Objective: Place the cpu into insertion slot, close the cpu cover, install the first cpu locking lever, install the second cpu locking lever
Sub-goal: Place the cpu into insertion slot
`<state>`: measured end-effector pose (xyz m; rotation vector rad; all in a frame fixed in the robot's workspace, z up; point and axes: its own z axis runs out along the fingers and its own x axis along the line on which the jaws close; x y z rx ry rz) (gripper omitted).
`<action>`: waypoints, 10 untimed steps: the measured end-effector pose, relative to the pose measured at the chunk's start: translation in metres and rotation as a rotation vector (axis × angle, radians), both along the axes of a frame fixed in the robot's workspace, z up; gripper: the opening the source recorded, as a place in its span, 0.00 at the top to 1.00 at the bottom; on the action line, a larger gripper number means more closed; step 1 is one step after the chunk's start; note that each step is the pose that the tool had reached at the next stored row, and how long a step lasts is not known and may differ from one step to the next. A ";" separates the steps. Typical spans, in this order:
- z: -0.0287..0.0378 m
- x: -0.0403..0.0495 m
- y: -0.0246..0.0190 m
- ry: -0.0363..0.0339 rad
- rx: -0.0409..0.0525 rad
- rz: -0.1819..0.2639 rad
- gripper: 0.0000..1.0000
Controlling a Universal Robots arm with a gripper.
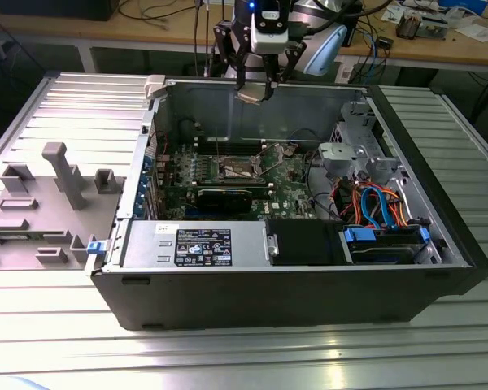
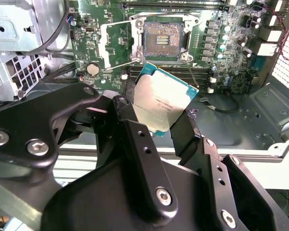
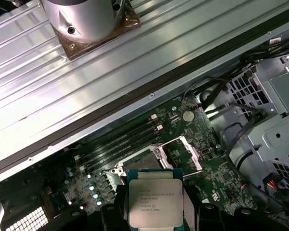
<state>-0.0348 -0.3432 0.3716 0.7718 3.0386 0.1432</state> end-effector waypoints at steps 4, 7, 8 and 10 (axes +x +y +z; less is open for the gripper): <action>0.0000 0.0000 0.0000 0.0000 0.0000 -0.010 0.46; 0.0000 0.0000 0.0000 -0.0001 -0.0001 -0.011 0.46; 0.0000 0.0000 0.0000 0.0000 0.0000 -0.011 0.46; 0.0000 0.0000 0.0000 0.0000 0.0000 -0.011 0.46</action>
